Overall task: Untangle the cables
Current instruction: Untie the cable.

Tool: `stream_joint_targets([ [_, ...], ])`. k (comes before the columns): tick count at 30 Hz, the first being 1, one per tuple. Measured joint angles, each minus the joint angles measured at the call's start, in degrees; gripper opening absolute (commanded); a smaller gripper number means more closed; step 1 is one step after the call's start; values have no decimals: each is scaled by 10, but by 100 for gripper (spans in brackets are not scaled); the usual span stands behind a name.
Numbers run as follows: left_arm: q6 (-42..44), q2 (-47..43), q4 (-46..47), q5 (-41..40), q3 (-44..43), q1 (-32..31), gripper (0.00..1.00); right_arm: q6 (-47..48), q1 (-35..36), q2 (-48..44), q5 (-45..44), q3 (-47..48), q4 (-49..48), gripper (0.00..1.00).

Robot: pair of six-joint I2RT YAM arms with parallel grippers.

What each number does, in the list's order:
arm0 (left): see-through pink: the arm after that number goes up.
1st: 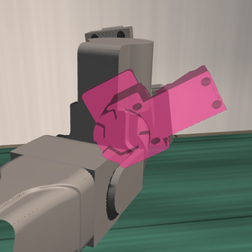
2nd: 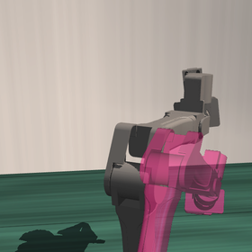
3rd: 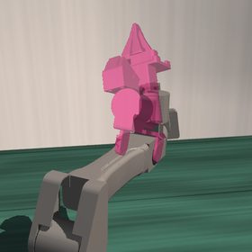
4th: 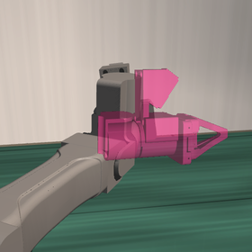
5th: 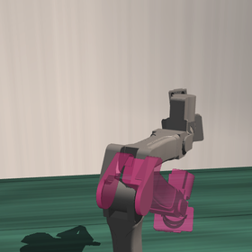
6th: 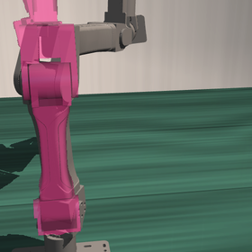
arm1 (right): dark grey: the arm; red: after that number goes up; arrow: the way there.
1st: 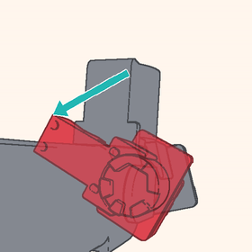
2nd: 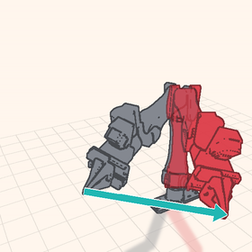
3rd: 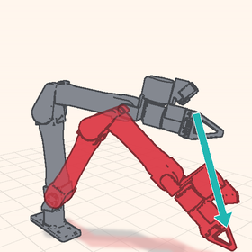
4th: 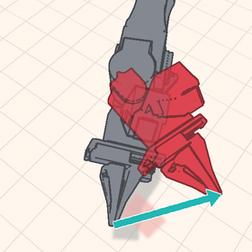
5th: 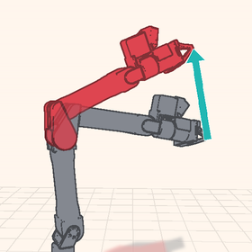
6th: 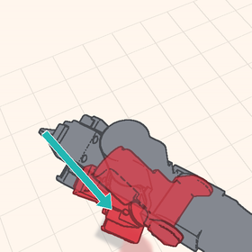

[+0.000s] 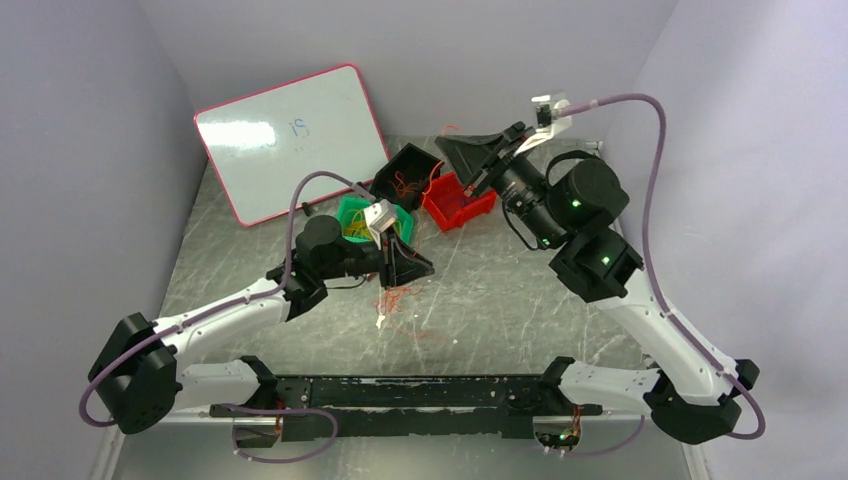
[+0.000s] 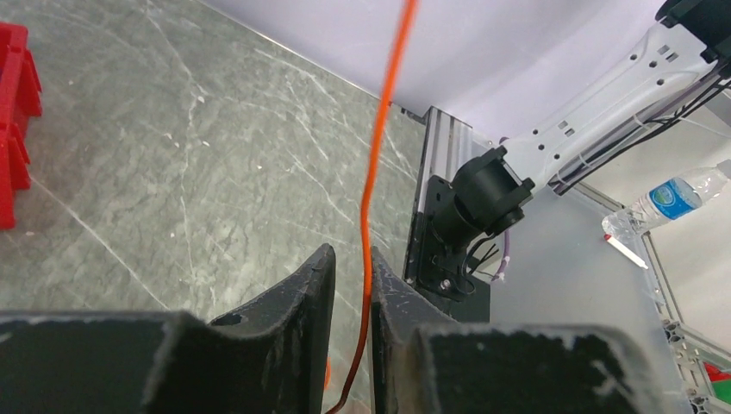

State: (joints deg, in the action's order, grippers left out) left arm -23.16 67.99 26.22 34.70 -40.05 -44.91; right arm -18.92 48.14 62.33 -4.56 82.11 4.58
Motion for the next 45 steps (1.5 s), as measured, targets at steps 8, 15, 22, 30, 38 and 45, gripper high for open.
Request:
stream_joint_targets([
  [8,0,7,2,-2,28,-5,30,61,0,-19,-47,50,0,0],
  [15,0,25,3,-4,33,-10,31,103,0,-26,-71,78,-1,0],
  [22,0,37,6,-5,42,-11,32,132,0,-21,-82,102,-5,0],
  [30,0,53,7,-6,44,-16,34,161,0,-7,-84,147,-23,0],
  [38,0,63,12,-9,55,-19,35,187,0,4,-84,189,-44,0],
  [45,0,66,15,-13,61,-22,38,200,0,6,-84,204,-52,0],
])
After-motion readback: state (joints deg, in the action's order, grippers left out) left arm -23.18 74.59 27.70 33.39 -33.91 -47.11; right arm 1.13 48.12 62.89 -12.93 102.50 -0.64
